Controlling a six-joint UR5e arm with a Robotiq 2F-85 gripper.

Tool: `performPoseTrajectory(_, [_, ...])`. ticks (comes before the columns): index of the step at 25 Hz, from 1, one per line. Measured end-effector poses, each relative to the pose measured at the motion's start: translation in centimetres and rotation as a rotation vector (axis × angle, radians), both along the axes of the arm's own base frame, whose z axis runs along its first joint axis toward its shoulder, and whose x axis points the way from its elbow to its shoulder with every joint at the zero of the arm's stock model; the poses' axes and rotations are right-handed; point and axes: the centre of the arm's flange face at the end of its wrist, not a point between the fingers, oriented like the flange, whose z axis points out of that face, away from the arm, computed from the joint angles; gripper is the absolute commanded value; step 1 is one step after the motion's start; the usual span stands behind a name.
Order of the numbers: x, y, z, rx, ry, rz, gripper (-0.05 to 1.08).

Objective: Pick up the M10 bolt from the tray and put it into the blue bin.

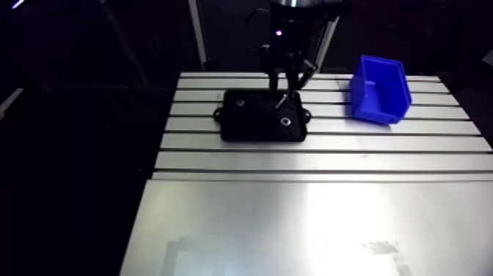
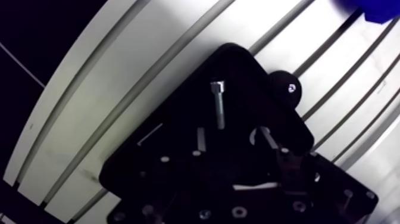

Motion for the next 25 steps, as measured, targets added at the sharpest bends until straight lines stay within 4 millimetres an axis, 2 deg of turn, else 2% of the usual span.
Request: performPoseTrajectory(25, [-0.4,0.9,-1.6,0.014,0.004,0.049,0.52])
